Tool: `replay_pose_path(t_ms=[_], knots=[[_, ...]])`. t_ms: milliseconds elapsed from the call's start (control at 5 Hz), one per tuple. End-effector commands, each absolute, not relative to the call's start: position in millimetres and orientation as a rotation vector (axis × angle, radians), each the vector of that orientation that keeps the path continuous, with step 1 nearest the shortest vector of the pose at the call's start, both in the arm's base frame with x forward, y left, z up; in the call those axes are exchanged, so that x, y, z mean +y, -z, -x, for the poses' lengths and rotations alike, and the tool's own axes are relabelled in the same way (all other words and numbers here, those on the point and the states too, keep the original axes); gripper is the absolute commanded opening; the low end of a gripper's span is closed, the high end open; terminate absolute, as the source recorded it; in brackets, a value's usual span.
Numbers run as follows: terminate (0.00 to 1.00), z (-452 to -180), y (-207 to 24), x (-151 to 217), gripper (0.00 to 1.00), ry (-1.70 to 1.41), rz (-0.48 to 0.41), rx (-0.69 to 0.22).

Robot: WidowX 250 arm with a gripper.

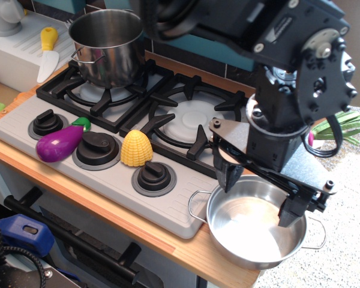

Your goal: Put pot or pan on stove

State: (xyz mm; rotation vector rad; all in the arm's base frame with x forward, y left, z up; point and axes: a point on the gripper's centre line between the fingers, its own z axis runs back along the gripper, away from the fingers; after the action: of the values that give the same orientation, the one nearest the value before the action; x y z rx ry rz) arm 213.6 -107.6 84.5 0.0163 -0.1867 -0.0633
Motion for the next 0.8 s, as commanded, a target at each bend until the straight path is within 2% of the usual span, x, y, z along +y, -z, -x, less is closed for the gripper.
replay_pose_path(t_ms=[0, 400, 600], knots=[[0.00, -214, -85, -108, 1.00, 0.063, -0.016, -0.187], [0.00, -205, -55, -133, 1.00, 0.234, -0.061, -0.288], [0.00, -206, -45, -134, 1.00, 0.259, -0.044, -0.307]])
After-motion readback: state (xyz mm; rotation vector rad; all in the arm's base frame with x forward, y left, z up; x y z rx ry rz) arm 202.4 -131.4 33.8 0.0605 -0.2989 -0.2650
